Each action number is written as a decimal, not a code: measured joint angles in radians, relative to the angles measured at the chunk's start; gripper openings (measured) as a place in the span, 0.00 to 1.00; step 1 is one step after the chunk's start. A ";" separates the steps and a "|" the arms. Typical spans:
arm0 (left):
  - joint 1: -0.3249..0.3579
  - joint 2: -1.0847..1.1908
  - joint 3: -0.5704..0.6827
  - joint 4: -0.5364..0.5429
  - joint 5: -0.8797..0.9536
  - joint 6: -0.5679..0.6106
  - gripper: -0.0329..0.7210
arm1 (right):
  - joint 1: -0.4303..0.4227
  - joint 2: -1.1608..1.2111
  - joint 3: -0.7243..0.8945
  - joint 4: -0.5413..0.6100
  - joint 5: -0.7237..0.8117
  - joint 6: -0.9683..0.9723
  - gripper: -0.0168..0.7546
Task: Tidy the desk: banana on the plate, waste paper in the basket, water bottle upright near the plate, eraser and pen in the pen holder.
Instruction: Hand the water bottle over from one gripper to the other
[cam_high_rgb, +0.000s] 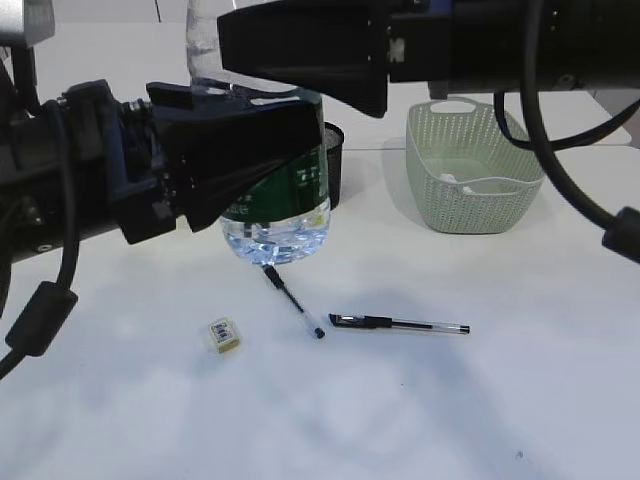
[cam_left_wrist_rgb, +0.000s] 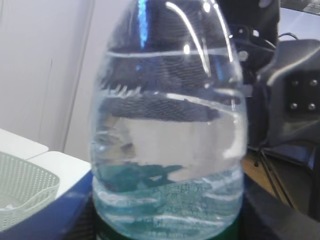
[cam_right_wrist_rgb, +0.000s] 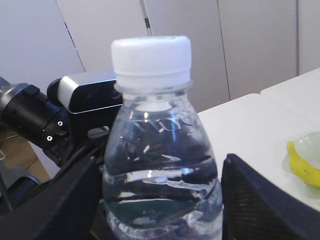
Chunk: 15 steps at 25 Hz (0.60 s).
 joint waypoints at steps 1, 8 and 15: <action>0.000 0.000 0.001 -0.008 0.005 0.000 0.62 | 0.000 0.000 0.000 0.002 -0.004 0.000 0.76; 0.000 0.001 0.002 -0.027 0.030 0.001 0.62 | 0.000 -0.002 0.000 0.006 -0.045 0.000 0.79; 0.000 0.001 0.002 -0.039 0.030 0.002 0.62 | 0.000 -0.003 0.000 0.006 -0.069 0.012 0.79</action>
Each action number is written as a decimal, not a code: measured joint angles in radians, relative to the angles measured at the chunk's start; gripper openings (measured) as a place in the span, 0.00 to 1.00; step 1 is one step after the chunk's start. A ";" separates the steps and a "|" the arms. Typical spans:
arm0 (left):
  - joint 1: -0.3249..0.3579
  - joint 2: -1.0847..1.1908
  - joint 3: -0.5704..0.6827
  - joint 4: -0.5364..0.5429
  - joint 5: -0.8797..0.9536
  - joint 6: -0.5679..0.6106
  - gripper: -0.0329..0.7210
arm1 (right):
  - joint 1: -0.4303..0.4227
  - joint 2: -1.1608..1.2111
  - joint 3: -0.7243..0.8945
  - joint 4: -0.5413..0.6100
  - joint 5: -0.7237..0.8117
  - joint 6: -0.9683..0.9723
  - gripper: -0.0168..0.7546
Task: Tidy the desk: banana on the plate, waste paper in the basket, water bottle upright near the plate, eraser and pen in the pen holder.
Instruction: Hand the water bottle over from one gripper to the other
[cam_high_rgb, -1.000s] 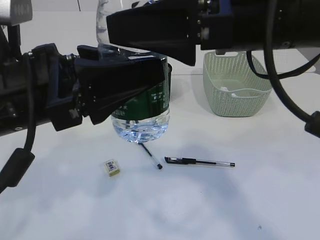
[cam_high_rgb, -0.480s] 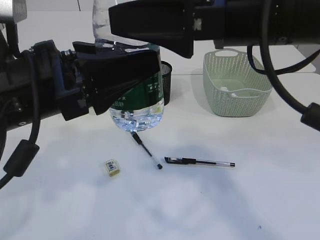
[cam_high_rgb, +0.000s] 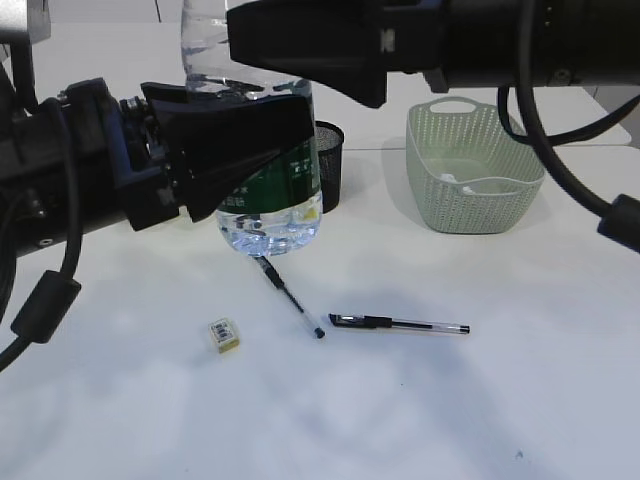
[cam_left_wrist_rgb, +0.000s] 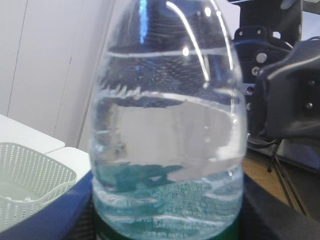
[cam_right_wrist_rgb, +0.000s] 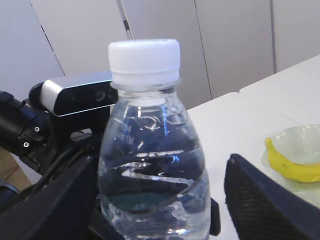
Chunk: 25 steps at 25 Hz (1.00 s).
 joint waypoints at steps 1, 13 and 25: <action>0.000 0.000 0.000 0.000 0.000 0.000 0.62 | 0.000 0.000 0.000 0.000 0.000 0.000 0.79; 0.000 0.000 0.000 -0.007 0.000 0.000 0.62 | 0.000 0.000 0.000 0.000 -0.014 0.004 0.79; 0.000 0.000 0.000 -0.007 0.002 0.000 0.62 | 0.000 0.000 0.000 -0.051 -0.017 0.023 0.79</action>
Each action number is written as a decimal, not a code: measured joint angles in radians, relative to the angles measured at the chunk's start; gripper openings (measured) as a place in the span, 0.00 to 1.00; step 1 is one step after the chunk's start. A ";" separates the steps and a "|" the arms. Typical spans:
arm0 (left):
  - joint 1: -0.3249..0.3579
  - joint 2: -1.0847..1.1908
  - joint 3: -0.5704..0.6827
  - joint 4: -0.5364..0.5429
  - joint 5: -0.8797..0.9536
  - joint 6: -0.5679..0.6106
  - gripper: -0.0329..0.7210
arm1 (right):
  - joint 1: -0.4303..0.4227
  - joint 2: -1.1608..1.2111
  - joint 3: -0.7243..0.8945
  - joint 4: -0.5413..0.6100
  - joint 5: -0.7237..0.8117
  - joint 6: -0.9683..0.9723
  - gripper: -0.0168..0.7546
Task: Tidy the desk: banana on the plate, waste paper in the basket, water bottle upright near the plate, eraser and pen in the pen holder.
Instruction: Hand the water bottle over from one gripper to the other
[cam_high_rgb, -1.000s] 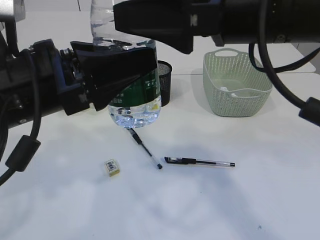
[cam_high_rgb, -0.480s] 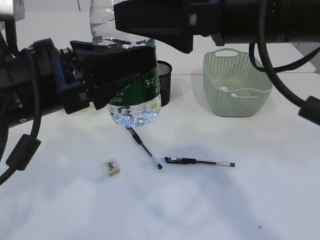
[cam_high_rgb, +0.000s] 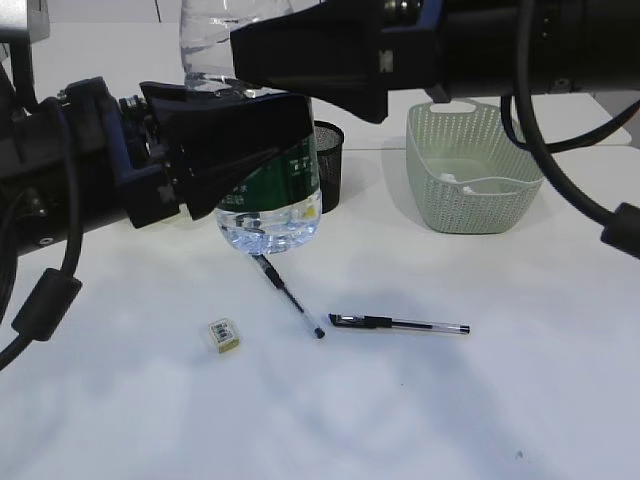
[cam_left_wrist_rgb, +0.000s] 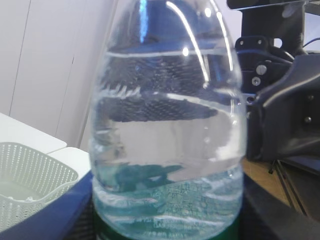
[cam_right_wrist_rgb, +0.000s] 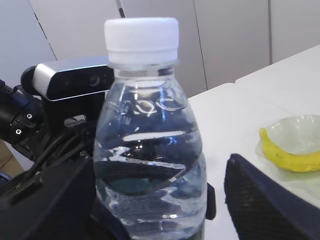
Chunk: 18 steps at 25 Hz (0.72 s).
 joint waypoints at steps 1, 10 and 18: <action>0.000 0.000 0.000 0.000 0.000 0.000 0.62 | 0.000 0.000 0.000 0.000 0.000 0.003 0.79; 0.006 0.000 0.000 0.000 0.000 0.000 0.62 | 0.000 0.000 0.000 0.000 -0.002 0.005 0.79; 0.091 0.000 0.000 0.000 0.000 0.000 0.62 | 0.000 0.000 0.000 0.000 -0.010 0.005 0.79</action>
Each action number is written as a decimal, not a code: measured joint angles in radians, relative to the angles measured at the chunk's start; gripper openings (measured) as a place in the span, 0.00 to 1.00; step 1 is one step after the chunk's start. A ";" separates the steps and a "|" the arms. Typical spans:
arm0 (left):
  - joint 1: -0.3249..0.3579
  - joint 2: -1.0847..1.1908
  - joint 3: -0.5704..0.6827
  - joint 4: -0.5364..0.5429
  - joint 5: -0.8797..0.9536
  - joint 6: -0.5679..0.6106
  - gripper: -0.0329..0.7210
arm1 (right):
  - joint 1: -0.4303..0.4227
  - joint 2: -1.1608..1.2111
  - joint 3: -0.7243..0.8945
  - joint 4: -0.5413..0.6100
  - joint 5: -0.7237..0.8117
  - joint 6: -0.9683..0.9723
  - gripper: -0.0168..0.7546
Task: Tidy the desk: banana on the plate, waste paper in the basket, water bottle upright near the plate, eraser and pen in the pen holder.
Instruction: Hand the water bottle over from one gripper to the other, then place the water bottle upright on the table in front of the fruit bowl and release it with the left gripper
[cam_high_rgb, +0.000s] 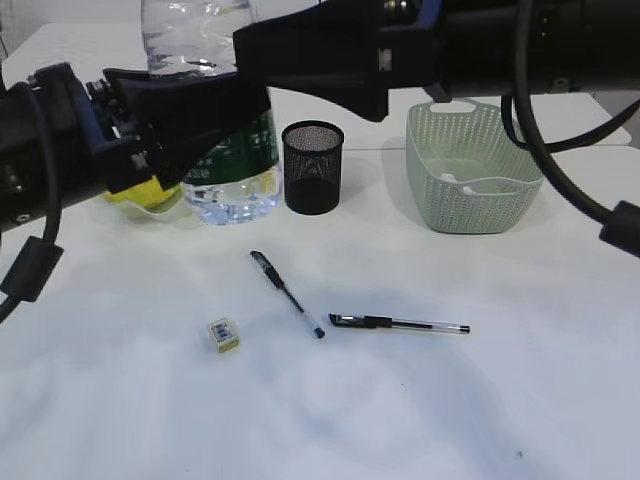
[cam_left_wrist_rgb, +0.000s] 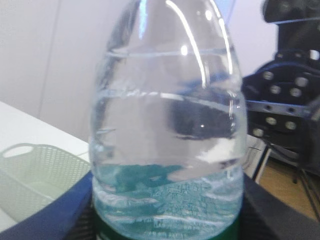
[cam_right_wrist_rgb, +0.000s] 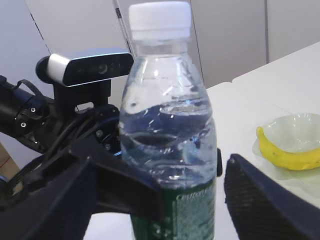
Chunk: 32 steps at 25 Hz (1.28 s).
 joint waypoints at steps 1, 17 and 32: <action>0.014 0.000 0.000 0.000 0.000 0.000 0.62 | 0.000 0.000 0.000 0.000 0.000 0.002 0.79; 0.201 0.000 0.000 0.016 0.000 0.046 0.62 | 0.000 0.000 0.000 -0.017 -0.073 0.019 0.79; 0.377 0.002 0.000 0.005 0.000 0.118 0.62 | 0.000 0.000 0.000 -1.299 -0.121 1.205 0.79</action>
